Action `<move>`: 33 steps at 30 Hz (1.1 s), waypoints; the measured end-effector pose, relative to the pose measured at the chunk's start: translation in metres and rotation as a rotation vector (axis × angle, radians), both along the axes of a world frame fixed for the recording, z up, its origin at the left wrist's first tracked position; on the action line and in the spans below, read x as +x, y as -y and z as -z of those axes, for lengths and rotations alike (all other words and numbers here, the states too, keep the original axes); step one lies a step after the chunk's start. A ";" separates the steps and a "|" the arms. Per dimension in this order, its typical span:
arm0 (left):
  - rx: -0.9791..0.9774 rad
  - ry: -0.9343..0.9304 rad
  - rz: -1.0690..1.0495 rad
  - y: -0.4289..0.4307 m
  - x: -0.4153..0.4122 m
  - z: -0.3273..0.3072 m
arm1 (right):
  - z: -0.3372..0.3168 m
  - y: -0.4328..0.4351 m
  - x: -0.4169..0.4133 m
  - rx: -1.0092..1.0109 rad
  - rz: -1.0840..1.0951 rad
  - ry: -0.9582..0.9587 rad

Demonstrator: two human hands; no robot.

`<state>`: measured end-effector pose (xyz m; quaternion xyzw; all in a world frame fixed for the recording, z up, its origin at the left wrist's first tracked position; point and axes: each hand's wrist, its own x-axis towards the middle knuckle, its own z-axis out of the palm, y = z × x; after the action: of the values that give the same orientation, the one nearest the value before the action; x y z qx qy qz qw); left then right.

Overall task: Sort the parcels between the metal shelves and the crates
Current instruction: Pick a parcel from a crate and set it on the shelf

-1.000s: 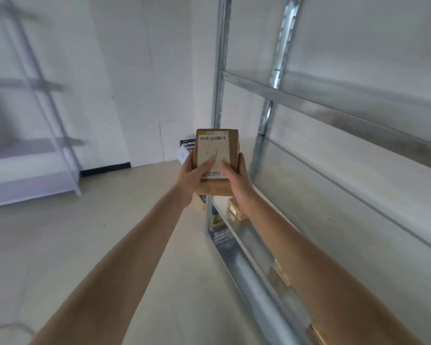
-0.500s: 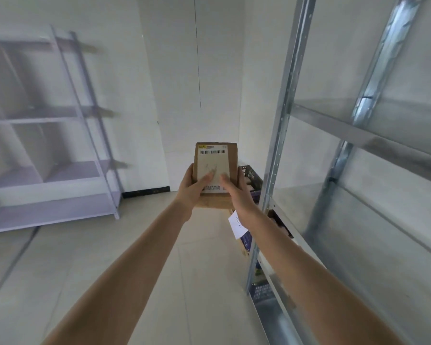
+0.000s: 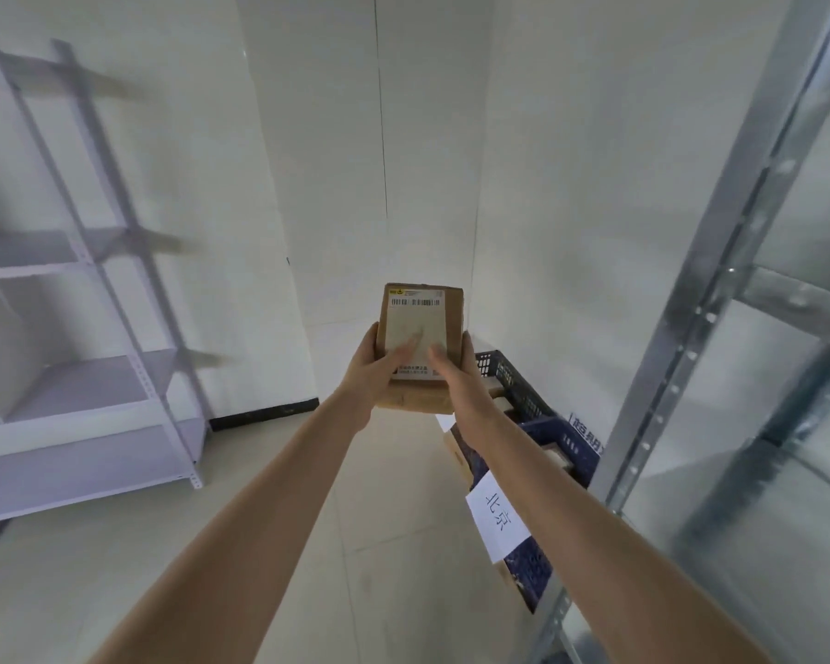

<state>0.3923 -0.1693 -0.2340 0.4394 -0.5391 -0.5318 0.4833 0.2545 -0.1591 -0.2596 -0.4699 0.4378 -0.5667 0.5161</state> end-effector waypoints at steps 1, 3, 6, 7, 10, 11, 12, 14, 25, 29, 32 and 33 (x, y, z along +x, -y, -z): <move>0.006 0.006 0.029 0.024 -0.004 0.000 | 0.001 0.020 -0.003 0.003 0.019 0.012; 0.013 0.014 0.086 0.071 -0.015 0.002 | 0.004 0.058 -0.013 0.006 0.073 0.039; 0.039 0.039 0.162 0.136 -0.040 0.014 | 0.018 0.113 -0.036 0.038 0.152 0.052; 0.052 0.043 0.179 0.158 -0.050 0.020 | 0.025 0.133 -0.044 0.056 0.174 0.049; 0.069 0.069 0.233 0.228 -0.077 0.035 | 0.040 0.196 -0.070 0.099 0.231 0.043; 0.065 0.075 0.252 0.253 -0.086 0.039 | 0.044 0.219 -0.078 0.098 0.242 0.048; 0.064 0.082 0.268 0.278 -0.095 0.043 | 0.049 0.240 -0.086 0.096 0.245 0.053; 0.076 0.095 0.289 0.323 -0.111 0.048 | 0.058 0.281 -0.104 0.105 0.263 0.052; 0.153 0.162 0.491 0.540 -0.209 0.080 | 0.083 0.469 -0.191 0.176 0.409 0.113; 0.189 0.208 0.608 0.618 -0.258 0.112 | 0.116 0.531 -0.226 0.236 0.541 0.157; 0.255 0.241 0.749 0.673 -0.295 0.143 | 0.144 0.570 -0.249 0.302 0.669 0.219; 0.285 0.260 0.787 0.688 -0.306 0.153 | 0.153 0.581 -0.254 0.337 0.712 0.246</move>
<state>0.0865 -0.8577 -0.3872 0.3264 -0.6430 -0.6847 0.1064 0.0006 -0.7400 -0.4128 -0.1267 0.5949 -0.6820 0.4061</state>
